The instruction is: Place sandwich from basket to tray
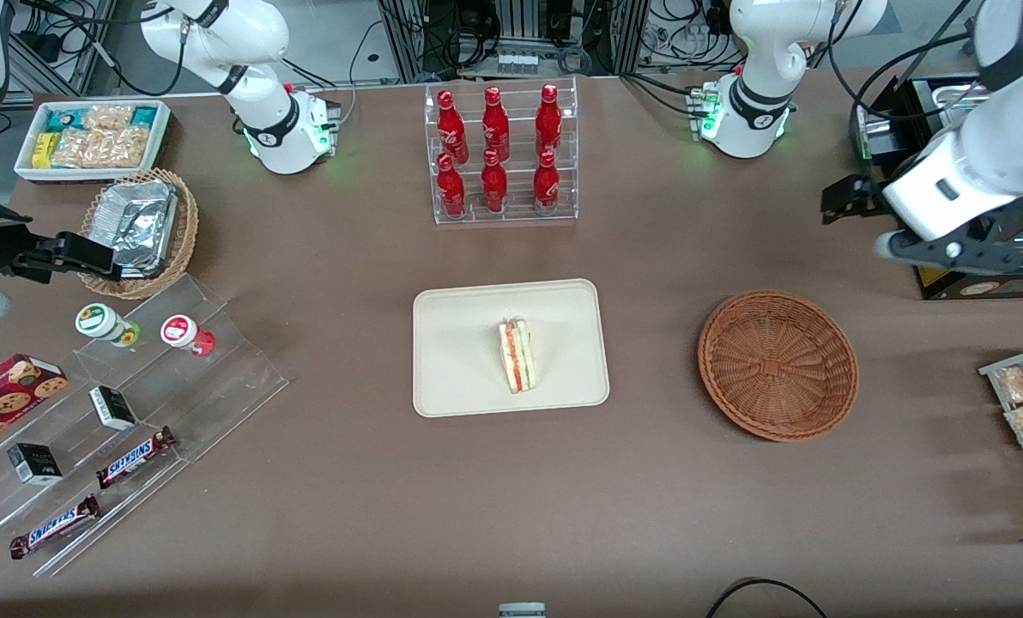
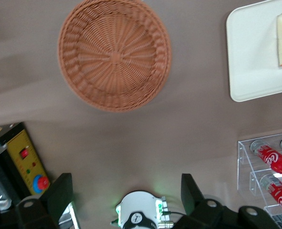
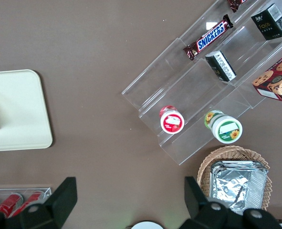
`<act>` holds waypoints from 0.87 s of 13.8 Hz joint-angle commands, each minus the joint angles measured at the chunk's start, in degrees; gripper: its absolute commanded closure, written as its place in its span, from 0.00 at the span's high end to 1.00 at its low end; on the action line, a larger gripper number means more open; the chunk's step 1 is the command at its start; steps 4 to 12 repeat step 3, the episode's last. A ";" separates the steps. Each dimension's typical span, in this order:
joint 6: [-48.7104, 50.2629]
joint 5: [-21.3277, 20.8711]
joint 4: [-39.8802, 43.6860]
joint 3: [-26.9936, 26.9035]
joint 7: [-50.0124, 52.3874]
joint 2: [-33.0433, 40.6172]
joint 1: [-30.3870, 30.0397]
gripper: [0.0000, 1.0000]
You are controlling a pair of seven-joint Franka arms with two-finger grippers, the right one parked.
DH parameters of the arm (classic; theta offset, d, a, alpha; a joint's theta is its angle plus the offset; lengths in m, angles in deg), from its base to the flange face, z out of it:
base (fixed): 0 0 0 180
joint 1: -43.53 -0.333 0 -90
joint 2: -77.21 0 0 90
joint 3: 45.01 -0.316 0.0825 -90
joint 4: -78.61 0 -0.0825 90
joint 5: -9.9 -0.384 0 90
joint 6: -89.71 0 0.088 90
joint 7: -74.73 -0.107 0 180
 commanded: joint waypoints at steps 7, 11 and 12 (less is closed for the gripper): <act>1.68 -0.57 0.15 -3.02 -1.54 2.22 -1.06 1.00; 1.68 -0.57 0.15 -3.02 -1.54 2.22 -1.06 1.00; 1.68 -0.57 0.15 -3.02 -1.54 2.22 -1.06 1.00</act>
